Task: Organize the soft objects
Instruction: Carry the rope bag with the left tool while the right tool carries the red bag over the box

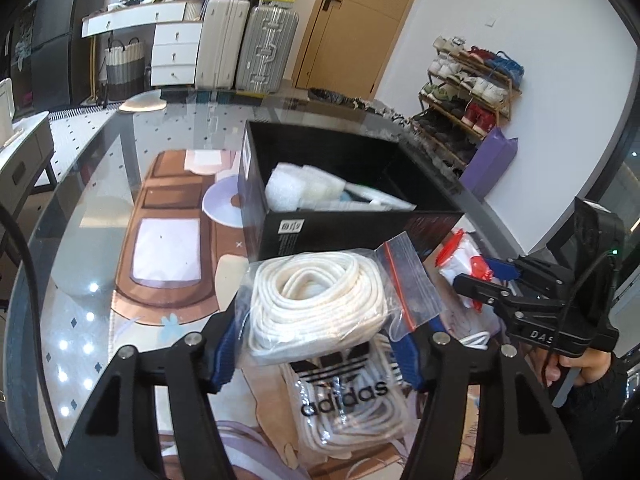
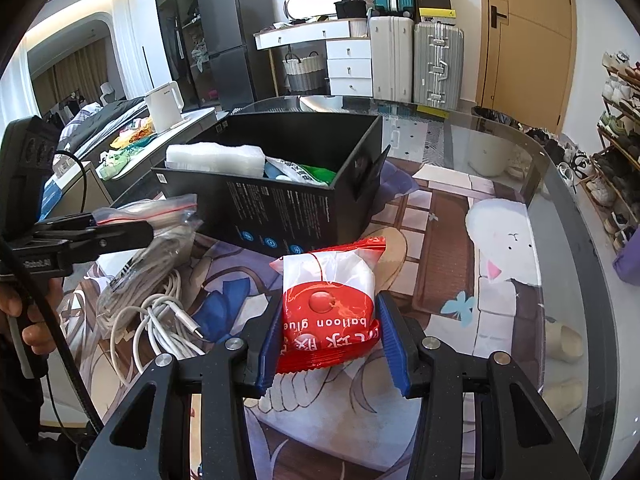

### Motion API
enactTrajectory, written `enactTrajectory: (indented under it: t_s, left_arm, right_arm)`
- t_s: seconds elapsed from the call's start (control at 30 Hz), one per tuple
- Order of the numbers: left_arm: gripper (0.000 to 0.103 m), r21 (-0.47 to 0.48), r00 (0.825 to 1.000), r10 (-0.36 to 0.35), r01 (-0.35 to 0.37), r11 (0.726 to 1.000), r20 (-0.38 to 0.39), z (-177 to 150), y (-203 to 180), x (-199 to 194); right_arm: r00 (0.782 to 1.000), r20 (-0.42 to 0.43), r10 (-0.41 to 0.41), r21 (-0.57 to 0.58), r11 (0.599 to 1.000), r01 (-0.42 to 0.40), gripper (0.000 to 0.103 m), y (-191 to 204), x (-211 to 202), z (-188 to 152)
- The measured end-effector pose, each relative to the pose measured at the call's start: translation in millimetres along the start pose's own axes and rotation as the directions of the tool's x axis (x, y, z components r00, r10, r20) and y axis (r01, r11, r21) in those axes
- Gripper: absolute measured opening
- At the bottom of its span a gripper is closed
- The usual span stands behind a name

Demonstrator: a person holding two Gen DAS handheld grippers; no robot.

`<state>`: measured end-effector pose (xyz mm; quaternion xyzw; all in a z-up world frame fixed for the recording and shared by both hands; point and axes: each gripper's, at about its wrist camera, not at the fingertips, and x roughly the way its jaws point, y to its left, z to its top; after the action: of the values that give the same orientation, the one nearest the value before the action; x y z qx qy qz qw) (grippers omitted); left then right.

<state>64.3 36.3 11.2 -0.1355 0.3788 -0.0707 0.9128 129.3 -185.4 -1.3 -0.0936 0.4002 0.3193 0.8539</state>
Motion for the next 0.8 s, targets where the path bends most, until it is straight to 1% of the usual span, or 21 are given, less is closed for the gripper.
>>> enactTrajectory:
  t_s: [0.43,0.6,0.8]
  left_arm:
    - [0.063,0.017,0.995,-0.013,0.011,1.0,0.097,22.9,-6.6,-31.6]
    - [0.063,0.035,0.993,0.001,-0.005,0.999,0.115,34.3,-10.4,-32.1]
    - [0.063,0.056,0.991,0.021,-0.029,0.998,0.135,51.4,-16.0,-25.4]
  right_arm:
    - [0.995,0.102,0.017,-0.035,0.999,-0.014,0.045,16.5,-32.3,13.5]
    - [0.989,0.144,0.035,-0.047,0.998,-0.028,0.045,25.0,-45.7,22.8]
    - [0.987,0.155,0.032,-0.057,0.998,-0.023,0.045,29.7,-48.7,38.1]
